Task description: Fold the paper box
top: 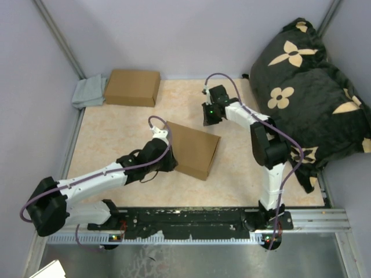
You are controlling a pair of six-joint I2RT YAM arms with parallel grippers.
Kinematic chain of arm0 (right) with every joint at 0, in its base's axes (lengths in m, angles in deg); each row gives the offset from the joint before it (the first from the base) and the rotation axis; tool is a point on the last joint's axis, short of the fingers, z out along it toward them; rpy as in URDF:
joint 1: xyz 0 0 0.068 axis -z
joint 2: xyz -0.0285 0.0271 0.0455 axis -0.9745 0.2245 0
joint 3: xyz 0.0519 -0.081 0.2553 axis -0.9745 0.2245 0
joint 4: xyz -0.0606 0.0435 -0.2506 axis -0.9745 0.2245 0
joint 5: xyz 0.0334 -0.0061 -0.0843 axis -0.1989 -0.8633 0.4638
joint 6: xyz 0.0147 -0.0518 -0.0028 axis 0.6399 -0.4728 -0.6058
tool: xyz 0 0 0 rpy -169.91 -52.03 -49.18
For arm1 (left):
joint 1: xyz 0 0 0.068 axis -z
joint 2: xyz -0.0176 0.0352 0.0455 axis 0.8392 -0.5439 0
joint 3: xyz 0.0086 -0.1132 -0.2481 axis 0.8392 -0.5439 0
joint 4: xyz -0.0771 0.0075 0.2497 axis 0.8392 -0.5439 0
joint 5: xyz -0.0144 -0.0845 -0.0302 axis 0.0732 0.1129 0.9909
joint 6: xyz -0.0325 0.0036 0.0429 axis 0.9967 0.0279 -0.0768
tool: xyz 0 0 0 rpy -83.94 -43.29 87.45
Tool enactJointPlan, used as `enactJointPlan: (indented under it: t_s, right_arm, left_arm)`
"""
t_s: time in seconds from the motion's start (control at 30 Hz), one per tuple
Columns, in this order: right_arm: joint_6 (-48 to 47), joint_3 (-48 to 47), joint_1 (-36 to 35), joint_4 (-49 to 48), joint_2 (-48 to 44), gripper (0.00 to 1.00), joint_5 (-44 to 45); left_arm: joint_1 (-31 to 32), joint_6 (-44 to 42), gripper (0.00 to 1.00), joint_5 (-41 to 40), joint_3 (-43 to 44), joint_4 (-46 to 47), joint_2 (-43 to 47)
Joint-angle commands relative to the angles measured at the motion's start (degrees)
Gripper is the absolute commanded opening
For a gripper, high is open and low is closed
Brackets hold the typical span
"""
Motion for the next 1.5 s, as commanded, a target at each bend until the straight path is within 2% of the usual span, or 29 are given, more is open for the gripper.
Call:
enactJointPlan:
  t_s: [0.0, 0.2, 0.33, 0.5, 0.63, 0.8, 0.9, 1.07, 1.27, 1.47]
  right_arm:
    - [2.21, 4.88, 2.84, -0.6, -8.76, 0.15, 7.18]
    - [0.75, 12.0, 4.12, 0.32, -13.73, 0.15, 6.6]
    - [0.82, 14.29, 4.12, 0.18, -14.8, 0.15, 5.68]
    - [0.52, 16.23, 4.03, -0.72, -15.06, 0.14, 0.86]
    - [-0.47, 18.02, 3.31, -1.08, -16.34, 0.14, -2.87]
    - [-2.04, 19.68, -2.36, -0.65, -18.12, 0.14, -4.61]
    - [-2.36, 19.73, -5.42, -0.6, -18.02, 0.15, -4.81]
    - [-1.62, 19.33, -5.98, -0.71, -16.94, 0.15, -4.65]
    - [-1.48, 17.03, -5.94, 1.76, -14.49, 0.14, -1.34]
    - [0.16, 16.86, -5.9, 0.67, -15.79, 0.18, 3.97]
  left_arm:
    - [1.29, 1.41, 0.23, 4.11, 1.74, -4.04, -1.42]
    - [4.77, -2.06, 0.22, 11.03, 2.53, 1.59, -4.4]
    - [9.71, -3.86, 0.21, 11.45, 2.9, 4.94, -8.58]
    - [12.38, -2.95, 0.2, 10.99, 1.19, 12.28, -13.8]
    - [13.1, -2.36, 0.19, 4.55, 1.59, 17.24, -17.42]
    - [13.3, -3.99, 0.18, -3.07, 5.66, 23.35, -22.31]
    - [13.41, -4.38, 0.17, -8.08, 10.18, 23.45, -26.64]
    - [13.53, -3.2, 0.18, -14.63, 12.83, 24.76, -30.33]
    - [13.53, -3.73, 0.18, -18.11, 13.6, 22.35, -31.23]
    - [13.74, -5.6, 0.21, -14.78, 14.59, 21.12, -29.44]
